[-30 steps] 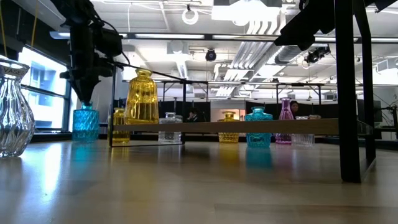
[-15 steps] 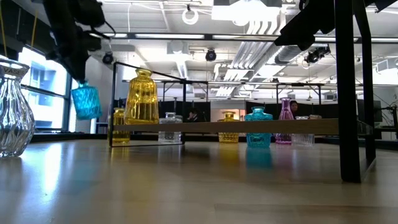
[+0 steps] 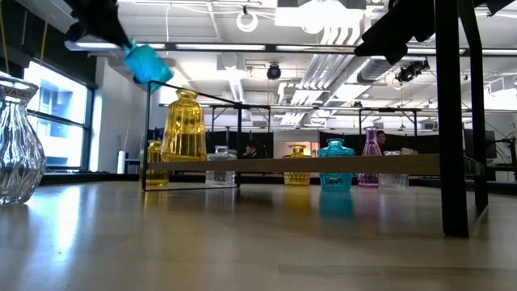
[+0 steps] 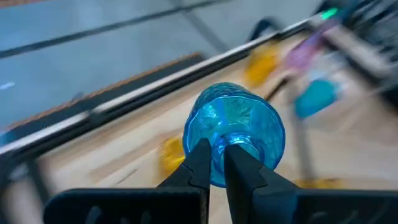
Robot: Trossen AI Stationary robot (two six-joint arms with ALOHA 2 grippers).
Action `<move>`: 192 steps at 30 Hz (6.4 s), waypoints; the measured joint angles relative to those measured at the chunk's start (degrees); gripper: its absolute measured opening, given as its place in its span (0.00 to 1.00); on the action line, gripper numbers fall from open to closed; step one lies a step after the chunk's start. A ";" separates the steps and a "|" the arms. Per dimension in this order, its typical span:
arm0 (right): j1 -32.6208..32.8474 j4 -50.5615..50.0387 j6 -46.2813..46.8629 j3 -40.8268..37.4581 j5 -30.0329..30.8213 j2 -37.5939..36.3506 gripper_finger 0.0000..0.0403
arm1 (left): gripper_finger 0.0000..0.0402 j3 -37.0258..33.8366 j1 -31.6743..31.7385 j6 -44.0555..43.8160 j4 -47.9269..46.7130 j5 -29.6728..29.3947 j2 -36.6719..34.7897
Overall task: Sort vases onto shelf
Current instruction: Put the top left blue crystal vase on the shelf, then put the top right pink crystal vase on the shelf
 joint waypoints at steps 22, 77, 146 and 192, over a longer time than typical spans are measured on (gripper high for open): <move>0.00 0.00 -0.21 0.00 0.83 0.02 0.39 | 0.03 2.92 -28.03 -2.95 30.89 3.62 15.53; 0.00 -1.38 -0.20 0.00 0.90 0.01 0.39 | 0.03 25.44 -43.87 7.68 -4.45 -1.61 53.87; 0.00 -1.38 1.35 0.00 0.90 0.02 0.39 | 0.26 39.45 -45.69 11.66 -10.37 -15.64 56.84; -42.62 -38.00 3.92 35.69 0.39 22.78 0.39 | 0.26 9.68 -44.31 -10.76 -7.98 -41.84 22.49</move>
